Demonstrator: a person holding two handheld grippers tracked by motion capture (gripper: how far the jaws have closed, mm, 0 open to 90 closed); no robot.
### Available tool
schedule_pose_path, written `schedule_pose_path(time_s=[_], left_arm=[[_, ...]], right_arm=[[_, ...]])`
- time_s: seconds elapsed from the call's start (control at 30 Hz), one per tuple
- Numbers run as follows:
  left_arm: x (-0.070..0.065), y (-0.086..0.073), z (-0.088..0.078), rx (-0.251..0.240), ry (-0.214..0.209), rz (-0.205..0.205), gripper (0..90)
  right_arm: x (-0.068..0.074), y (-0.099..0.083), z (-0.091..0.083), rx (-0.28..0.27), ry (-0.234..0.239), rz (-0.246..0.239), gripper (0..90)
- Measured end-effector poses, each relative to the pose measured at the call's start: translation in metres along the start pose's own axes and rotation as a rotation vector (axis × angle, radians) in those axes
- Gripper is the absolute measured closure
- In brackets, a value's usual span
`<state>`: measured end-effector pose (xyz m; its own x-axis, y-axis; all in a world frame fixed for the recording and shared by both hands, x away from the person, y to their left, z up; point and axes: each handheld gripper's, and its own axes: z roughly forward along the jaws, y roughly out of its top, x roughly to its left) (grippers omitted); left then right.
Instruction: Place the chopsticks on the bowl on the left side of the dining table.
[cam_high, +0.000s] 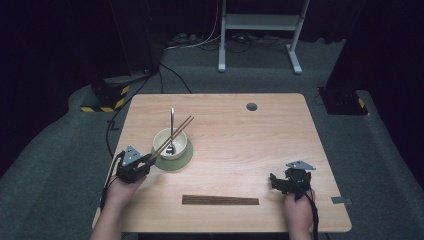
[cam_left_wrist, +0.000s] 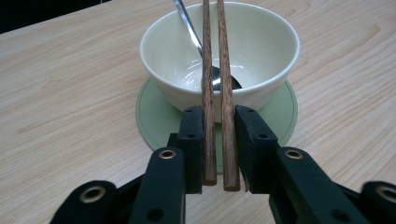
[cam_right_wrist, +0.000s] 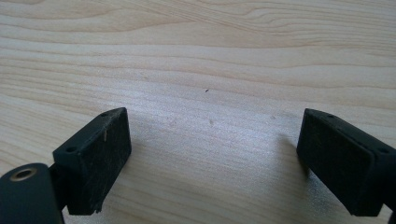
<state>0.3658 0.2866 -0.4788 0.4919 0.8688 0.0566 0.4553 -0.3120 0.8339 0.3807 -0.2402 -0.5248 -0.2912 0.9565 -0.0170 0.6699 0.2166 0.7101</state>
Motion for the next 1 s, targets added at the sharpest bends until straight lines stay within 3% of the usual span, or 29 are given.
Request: schedule_pose_path(time_s=[0.5, 0.8, 0.93, 1.0], left_arm=[[-0.003, 0.000, -0.001, 0.001, -0.022, 0.015, 76.4], [-0.011, 0.001, -0.002, 0.002, -0.062, 0.015, 76.4], [-0.016, 0.003, -0.001, 0.001, -0.087, 0.045, 76.4], [-0.017, 0.003, -0.001, 0.002, -0.091, 0.040, 76.5]], right_arm=[[0.000, 0.000, 0.000, -0.002, 0.000, -0.005, 9.7], [0.000, 0.000, 0.000, -0.002, 0.000, -0.005, 9.7], [0.000, 0.000, 0.000, -0.002, 0.000, -0.005, 9.7], [0.000, 0.000, 0.000, -0.002, 0.000, -0.005, 9.7]])
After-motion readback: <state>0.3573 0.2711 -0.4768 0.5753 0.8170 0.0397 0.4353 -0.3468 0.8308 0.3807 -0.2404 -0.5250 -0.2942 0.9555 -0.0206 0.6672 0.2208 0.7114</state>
